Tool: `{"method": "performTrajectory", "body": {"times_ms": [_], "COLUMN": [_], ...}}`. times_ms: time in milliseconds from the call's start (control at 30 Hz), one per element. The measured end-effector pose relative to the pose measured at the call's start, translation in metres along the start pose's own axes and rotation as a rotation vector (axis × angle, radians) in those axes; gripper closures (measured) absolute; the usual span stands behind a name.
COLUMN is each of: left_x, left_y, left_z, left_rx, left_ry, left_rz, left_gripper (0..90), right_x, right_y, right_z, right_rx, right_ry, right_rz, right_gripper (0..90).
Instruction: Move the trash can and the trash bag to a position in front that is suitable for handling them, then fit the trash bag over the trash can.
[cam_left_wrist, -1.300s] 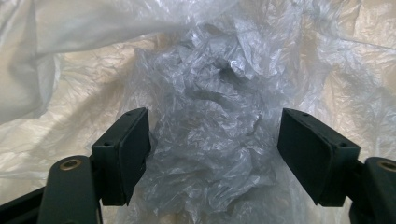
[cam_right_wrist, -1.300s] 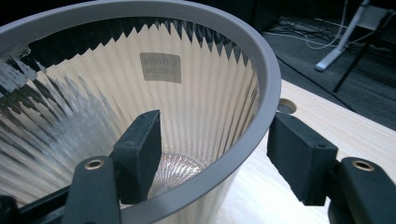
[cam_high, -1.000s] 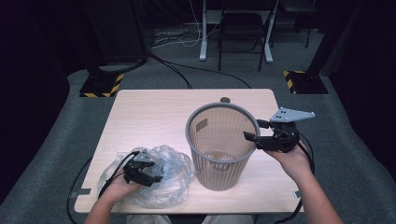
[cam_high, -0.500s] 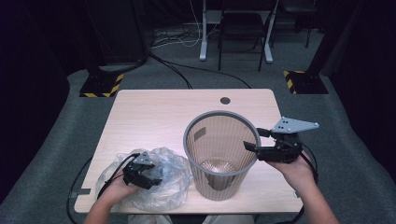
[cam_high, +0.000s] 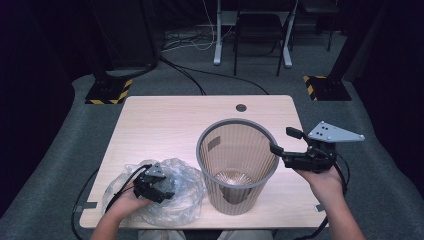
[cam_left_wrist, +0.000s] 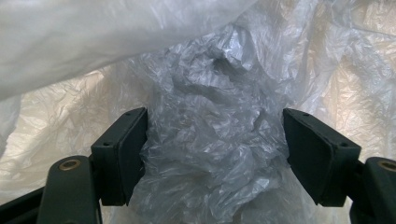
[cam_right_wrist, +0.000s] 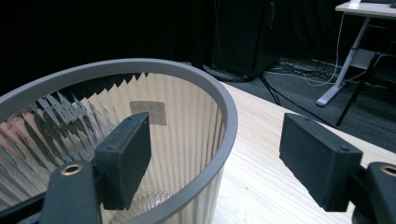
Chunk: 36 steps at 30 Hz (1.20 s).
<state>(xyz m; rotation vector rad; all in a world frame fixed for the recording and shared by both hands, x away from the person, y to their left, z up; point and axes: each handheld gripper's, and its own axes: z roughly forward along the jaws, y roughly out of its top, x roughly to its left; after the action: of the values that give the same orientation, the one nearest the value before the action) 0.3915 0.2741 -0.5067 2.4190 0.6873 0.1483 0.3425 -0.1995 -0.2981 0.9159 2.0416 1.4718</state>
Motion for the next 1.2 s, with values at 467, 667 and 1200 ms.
{"method": "performTrajectory", "body": {"times_ms": [467, 667, 1200], "left_x": [0.000, -0.003, -0.006], "left_y": [0.003, 0.004, 0.004], "left_z": [0.006, 0.008, -0.002], "left_rx": [0.002, -0.001, -0.037], "left_ry": [0.010, 0.042, 0.002], "left_rz": [0.017, 0.036, 0.015], "left_gripper": [22.5, 23.3, 54.3], "right_x": [0.012, 0.016, 0.008], "right_y": [-0.001, 0.001, -0.004], "right_z": [-0.004, -0.002, 0.002], "right_rx": [0.006, 0.010, 0.024], "right_ry": [0.019, 0.025, 0.019], "right_rz": [-0.037, -0.049, -0.062], "right_gripper": [23.8, 24.1, 28.8]}}
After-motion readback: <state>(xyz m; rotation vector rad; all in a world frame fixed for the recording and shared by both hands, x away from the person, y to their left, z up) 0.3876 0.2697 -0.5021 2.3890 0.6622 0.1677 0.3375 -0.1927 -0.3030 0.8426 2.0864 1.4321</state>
